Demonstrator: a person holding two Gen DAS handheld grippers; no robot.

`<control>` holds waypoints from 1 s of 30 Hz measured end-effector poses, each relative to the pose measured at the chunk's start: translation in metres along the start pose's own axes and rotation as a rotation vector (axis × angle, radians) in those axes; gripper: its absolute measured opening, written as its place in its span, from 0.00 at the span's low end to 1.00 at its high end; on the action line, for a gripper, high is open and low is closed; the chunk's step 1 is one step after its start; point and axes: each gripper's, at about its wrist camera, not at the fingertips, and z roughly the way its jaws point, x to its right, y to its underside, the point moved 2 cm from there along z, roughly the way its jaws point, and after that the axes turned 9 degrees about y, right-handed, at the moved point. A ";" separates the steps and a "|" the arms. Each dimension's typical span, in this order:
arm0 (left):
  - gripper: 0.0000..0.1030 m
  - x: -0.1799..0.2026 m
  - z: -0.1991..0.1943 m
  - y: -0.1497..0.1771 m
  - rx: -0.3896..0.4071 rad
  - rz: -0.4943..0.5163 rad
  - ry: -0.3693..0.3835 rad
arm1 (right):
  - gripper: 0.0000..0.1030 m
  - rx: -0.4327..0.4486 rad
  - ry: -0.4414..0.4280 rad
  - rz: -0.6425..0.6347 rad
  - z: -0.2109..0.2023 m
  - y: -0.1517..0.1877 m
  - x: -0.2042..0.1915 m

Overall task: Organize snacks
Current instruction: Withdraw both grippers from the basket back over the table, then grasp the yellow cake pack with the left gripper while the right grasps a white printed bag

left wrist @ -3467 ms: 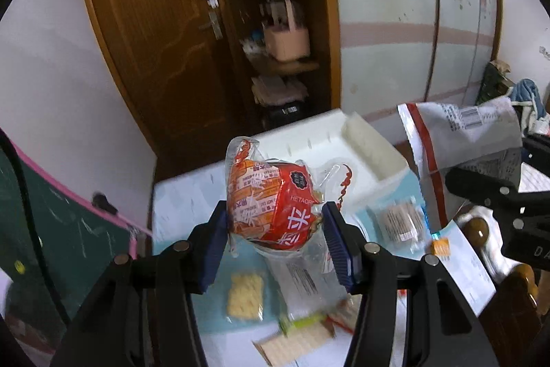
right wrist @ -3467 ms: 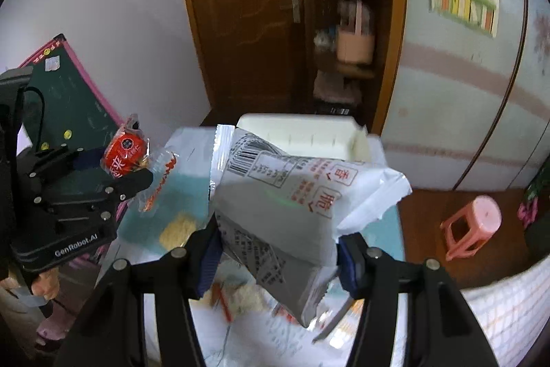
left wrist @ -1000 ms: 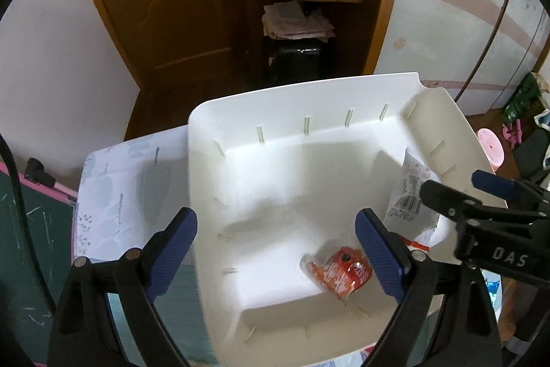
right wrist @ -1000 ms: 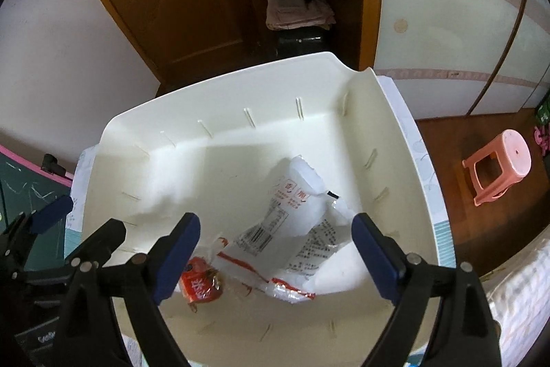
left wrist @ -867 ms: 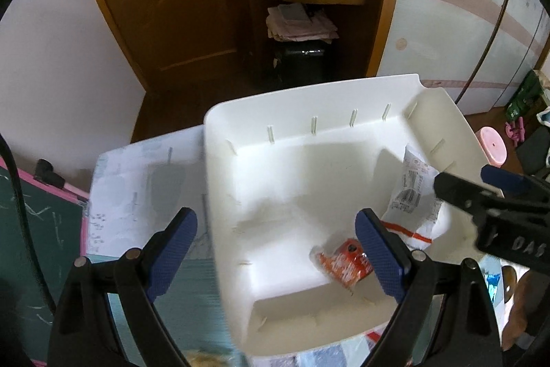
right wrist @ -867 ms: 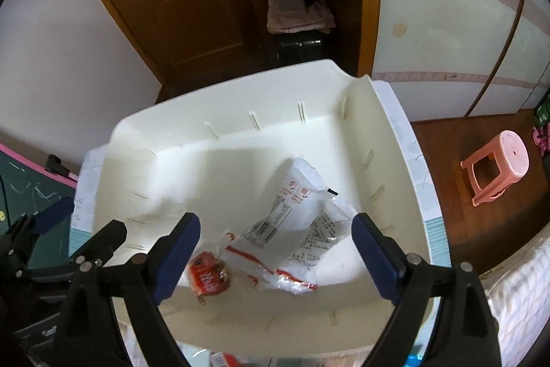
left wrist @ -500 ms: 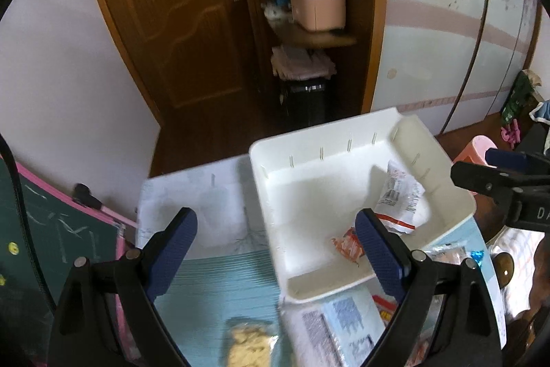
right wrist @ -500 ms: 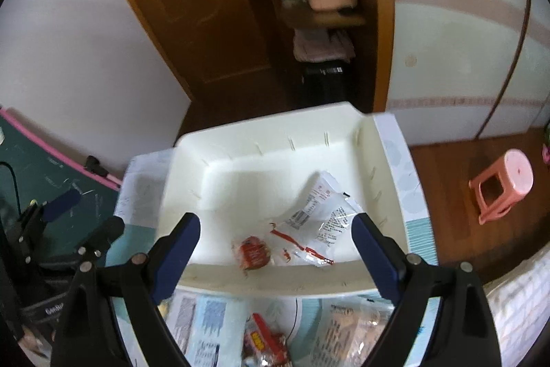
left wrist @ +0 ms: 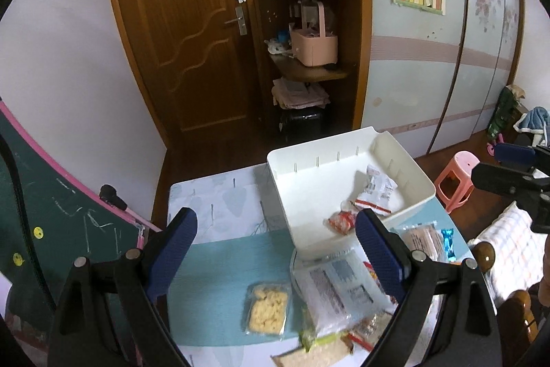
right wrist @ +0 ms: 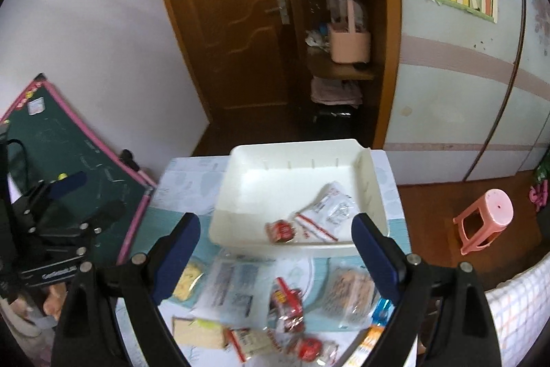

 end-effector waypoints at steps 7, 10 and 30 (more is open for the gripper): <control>0.90 0.002 -0.030 0.032 0.035 0.037 -0.009 | 0.88 0.008 -0.068 -0.050 -0.022 0.036 -0.026; 0.91 0.002 -0.028 0.049 0.041 0.051 -0.021 | 0.88 -0.001 -0.068 -0.055 -0.015 0.053 -0.032; 0.91 -0.051 0.135 0.177 -0.252 -0.077 -0.064 | 0.84 -0.446 -0.150 0.077 0.178 0.151 -0.037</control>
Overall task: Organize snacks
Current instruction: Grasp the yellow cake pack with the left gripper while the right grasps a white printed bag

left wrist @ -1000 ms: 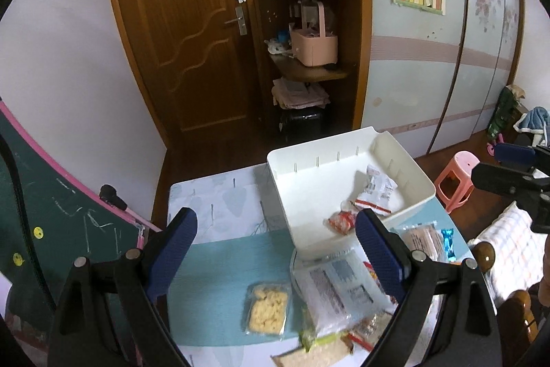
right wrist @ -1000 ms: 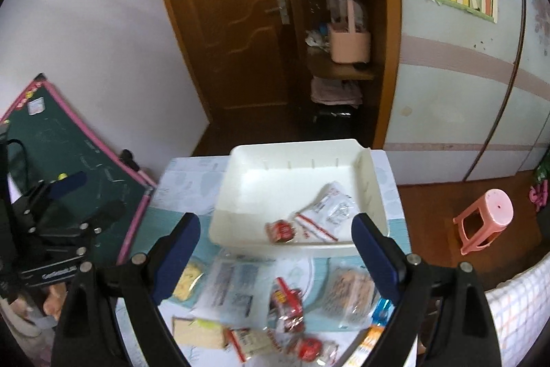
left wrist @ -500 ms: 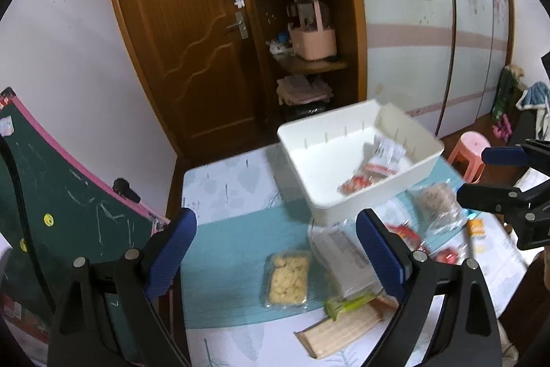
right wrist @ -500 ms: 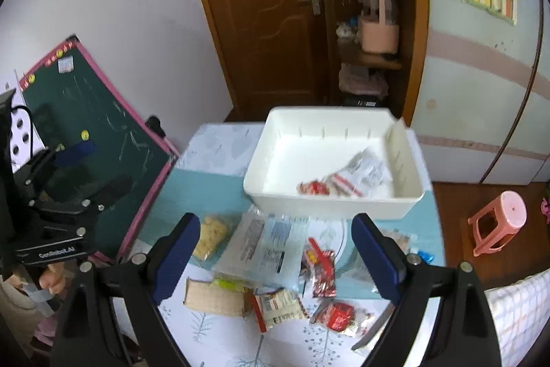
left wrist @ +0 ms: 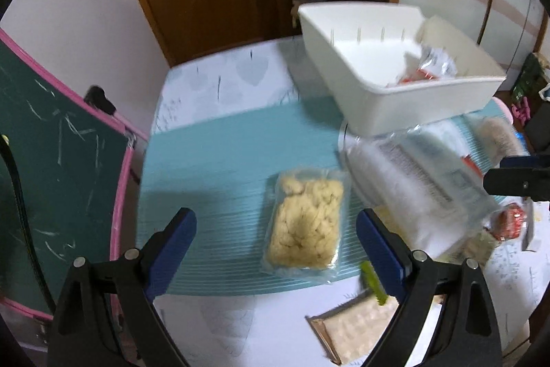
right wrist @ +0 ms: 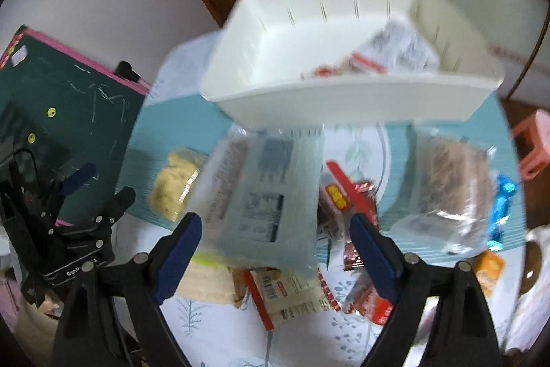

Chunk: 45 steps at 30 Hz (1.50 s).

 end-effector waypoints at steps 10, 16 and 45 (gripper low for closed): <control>0.91 -0.007 0.056 0.006 -0.118 -0.051 0.015 | 0.80 -0.103 -0.168 0.083 0.045 -0.010 0.002; 0.91 -0.010 0.064 -0.001 -0.121 -0.095 0.042 | 0.81 -0.097 -0.169 0.063 0.053 -0.019 -0.006; 0.33 0.021 -0.064 -0.042 0.050 0.002 0.053 | 0.00 0.278 -0.070 -0.147 -0.108 -0.024 -0.027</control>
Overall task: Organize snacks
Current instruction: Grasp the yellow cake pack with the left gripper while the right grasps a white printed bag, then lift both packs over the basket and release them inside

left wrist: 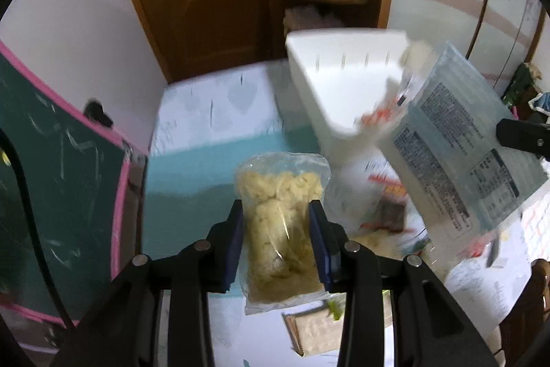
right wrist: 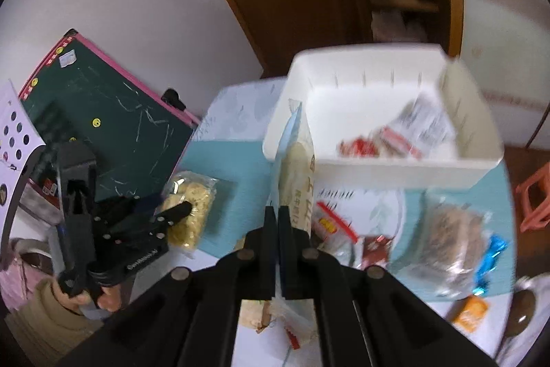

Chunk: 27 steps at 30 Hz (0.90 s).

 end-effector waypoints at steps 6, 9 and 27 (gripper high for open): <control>0.33 0.023 -0.058 -0.058 0.114 0.076 0.013 | 0.00 0.119 0.060 -0.048 -0.055 -0.042 -0.001; 0.33 0.036 -0.080 -0.090 0.168 0.101 0.026 | 0.00 0.177 0.097 -0.060 -0.077 -0.067 0.001; 0.34 0.074 -0.050 -0.229 0.250 0.096 0.019 | 0.00 0.303 0.288 -0.023 -0.093 -0.177 0.052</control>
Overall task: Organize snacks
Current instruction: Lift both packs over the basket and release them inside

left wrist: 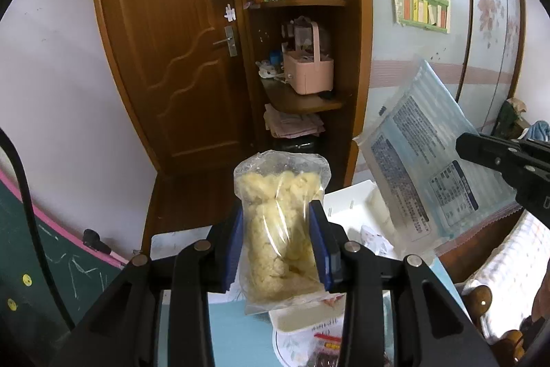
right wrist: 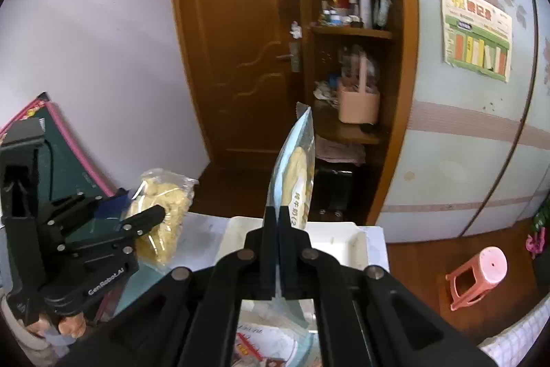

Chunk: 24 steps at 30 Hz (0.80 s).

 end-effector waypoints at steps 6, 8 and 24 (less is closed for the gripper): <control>0.34 0.003 0.061 0.004 -0.067 -0.029 -0.015 | 0.00 -0.074 0.050 0.022 0.051 0.013 0.017; 0.34 0.005 0.080 0.007 -0.092 -0.036 -0.018 | 0.00 -0.107 0.058 0.027 0.066 0.022 0.020; 0.91 0.011 0.148 0.044 -0.204 -0.057 -0.015 | 0.06 -0.278 0.050 0.007 0.136 0.064 0.018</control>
